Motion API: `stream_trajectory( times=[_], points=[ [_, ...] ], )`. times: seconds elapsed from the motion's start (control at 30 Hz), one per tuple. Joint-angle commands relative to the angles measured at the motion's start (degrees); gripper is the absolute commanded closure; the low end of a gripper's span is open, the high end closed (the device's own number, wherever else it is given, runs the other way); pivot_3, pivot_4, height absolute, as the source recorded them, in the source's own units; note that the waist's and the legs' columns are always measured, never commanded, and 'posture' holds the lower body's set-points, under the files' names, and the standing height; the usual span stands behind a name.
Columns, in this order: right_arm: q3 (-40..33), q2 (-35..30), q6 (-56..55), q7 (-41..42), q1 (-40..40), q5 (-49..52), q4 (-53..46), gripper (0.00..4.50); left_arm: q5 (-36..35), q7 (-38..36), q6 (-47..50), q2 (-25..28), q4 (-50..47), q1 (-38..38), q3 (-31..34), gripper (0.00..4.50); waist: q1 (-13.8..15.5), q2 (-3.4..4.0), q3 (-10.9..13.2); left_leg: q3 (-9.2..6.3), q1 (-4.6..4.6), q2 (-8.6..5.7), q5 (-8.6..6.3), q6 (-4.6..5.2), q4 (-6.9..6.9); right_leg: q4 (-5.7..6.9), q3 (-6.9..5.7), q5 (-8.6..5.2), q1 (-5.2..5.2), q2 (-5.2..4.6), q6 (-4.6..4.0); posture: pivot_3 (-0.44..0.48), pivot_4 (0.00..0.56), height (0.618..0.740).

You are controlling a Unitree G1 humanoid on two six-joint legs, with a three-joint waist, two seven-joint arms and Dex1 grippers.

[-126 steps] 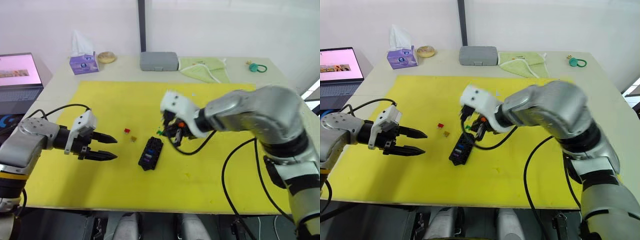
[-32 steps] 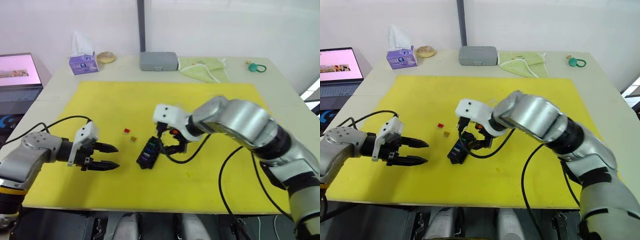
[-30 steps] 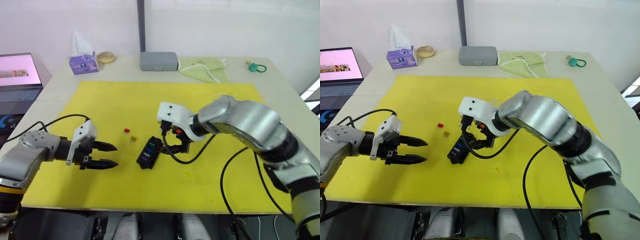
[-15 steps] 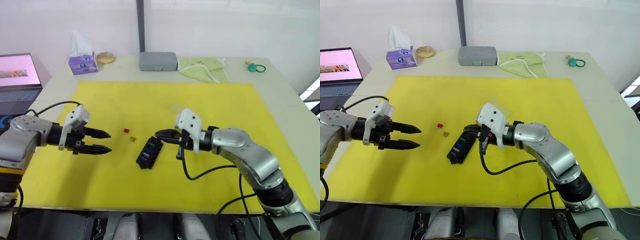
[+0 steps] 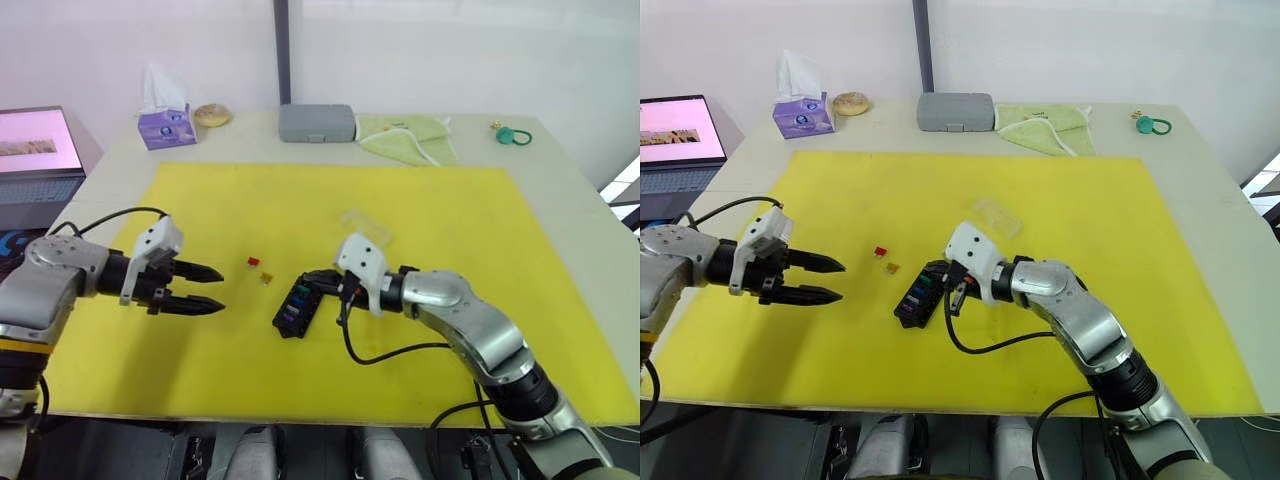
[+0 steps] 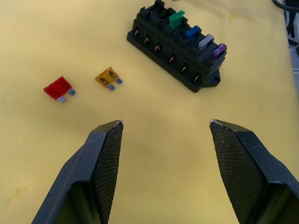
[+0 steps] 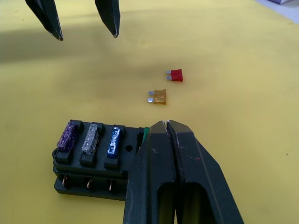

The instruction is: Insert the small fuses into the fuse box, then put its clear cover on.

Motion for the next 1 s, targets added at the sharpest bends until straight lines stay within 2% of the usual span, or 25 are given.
stream_trajectory(
  times=[0.03,1.0],
  points=[
    [-0.04,1.16,-1.02,-0.1,0.2,-0.46,-0.81,4.45,-1.04,0.27,0.11,0.11,-2.08,0.3,1.63,1.38,-0.08,0.0,0.0,0.0,0.0,0.0,0.0,0.0,0.0,0.0,0.0,0.0,0.0,0.0,0.0,0.0,0.15,0.737],
    [3.12,1.16,0.09,0.14,2.99,-5.33,2.26,4.45,-0.96,1.53,1.61,-0.36,-2.85,0.4,1.65,1.38,0.0,-0.01,-0.01,0.0,0.14,0.0,0.0,0.0,0.0,0.02,0.0,0.0,0.12,0.0,0.0,0.0,0.15,0.737]
  ],
)
